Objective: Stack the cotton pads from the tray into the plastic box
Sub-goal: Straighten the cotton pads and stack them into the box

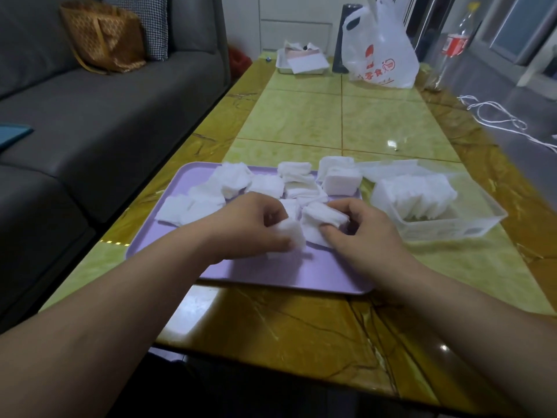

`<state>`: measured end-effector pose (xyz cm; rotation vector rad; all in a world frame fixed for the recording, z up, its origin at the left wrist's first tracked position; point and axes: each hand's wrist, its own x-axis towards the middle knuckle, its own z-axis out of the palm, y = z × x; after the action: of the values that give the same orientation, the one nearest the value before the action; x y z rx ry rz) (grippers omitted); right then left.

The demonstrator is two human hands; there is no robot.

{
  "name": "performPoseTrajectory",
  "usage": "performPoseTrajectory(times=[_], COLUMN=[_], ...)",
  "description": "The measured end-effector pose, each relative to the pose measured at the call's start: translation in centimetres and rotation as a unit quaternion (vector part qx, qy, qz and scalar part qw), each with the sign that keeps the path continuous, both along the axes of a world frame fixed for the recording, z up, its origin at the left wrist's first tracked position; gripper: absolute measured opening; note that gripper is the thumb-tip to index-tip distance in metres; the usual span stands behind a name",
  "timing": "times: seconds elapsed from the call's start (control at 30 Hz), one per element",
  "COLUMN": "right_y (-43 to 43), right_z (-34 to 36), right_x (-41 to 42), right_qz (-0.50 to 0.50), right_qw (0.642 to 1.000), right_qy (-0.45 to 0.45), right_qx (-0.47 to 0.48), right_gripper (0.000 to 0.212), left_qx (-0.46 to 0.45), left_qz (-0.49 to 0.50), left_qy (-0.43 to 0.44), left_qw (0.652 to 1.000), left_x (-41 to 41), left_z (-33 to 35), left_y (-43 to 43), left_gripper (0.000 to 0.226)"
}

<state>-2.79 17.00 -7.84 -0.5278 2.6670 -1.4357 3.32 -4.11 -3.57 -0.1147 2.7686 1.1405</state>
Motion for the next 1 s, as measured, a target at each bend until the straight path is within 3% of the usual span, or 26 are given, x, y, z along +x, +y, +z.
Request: performPoseTrajectory(times=[0.07, 0.17, 0.33, 0.6, 0.83, 1.0], right_y=[0.1, 0.2, 0.3, 0.5, 0.5, 1.1], right_z=[0.0, 0.0, 0.0, 0.6, 0.4, 0.7], right_x=[-0.2, -0.4, -0.5, -0.4, -0.6, -0.7], right_qz=[0.001, 0.002, 0.034, 0.091, 0.105, 0.153], right_qw=[1.0, 0.999, 0.996, 0.991, 0.988, 0.977], right_qy=[-0.005, -0.019, -0.049, -0.074, -0.082, -0.127], right_qx=[-0.018, -0.047, -0.065, -0.07, -0.08, -0.077], right_gripper=[0.026, 0.026, 0.031, 0.048, 0.039, 0.058], left_qx=[0.054, 0.079, 0.137, 0.104, 0.141, 0.139], left_qz=[-0.017, -0.037, -0.016, 0.019, 0.033, 0.054], left_qy=[-0.004, -0.003, 0.036, 0.076, 0.079, 0.089], left_qw=[0.998, 0.996, 0.99, 0.991, 0.986, 0.985], left_x=[0.0, -0.4, -0.8, -1.5, -1.8, -2.1], left_z=[0.0, -0.5, -1.1, -1.8, -2.4, -3.0], left_y=[0.1, 0.2, 1.1, 1.7, 1.6, 2.0], left_gripper=[0.001, 0.02, 0.026, 0.015, 0.011, 0.012])
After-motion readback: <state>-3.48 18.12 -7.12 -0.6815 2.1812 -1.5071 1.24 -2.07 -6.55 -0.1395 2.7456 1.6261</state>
